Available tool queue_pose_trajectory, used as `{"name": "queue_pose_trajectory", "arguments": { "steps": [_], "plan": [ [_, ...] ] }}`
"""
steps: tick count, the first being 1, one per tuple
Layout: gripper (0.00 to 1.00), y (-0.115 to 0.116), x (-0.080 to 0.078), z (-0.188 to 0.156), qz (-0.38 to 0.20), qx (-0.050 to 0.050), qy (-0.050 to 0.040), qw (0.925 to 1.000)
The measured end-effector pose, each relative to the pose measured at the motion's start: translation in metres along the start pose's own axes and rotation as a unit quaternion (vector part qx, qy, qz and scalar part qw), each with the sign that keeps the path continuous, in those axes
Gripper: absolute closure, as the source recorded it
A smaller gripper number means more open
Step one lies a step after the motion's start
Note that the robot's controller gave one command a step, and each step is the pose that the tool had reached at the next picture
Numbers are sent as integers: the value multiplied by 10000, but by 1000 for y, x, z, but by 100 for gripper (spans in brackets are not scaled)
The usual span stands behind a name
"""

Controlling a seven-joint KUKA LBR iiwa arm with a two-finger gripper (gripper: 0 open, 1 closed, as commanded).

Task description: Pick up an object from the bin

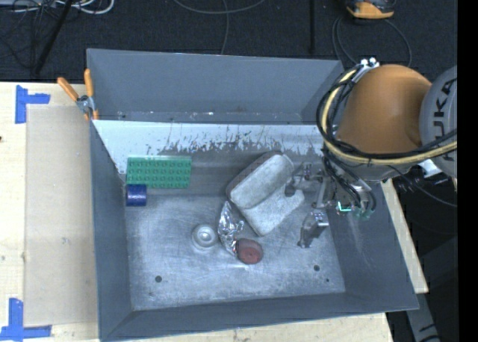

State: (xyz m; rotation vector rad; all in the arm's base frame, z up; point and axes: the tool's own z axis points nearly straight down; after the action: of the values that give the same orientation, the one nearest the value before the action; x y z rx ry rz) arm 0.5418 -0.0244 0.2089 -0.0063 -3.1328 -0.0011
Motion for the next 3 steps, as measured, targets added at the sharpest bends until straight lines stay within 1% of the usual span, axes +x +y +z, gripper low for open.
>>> {"name": "queue_pose_trajectory", "arguments": {
  "steps": [1,2,3],
  "plan": [
    [0,55,-49,105,331,-9,-19,9994],
    [0,76,-52,136,285,-1,-64,9996],
    [100,76,-51,134,293,-1,-22,9996]
  ]
}}
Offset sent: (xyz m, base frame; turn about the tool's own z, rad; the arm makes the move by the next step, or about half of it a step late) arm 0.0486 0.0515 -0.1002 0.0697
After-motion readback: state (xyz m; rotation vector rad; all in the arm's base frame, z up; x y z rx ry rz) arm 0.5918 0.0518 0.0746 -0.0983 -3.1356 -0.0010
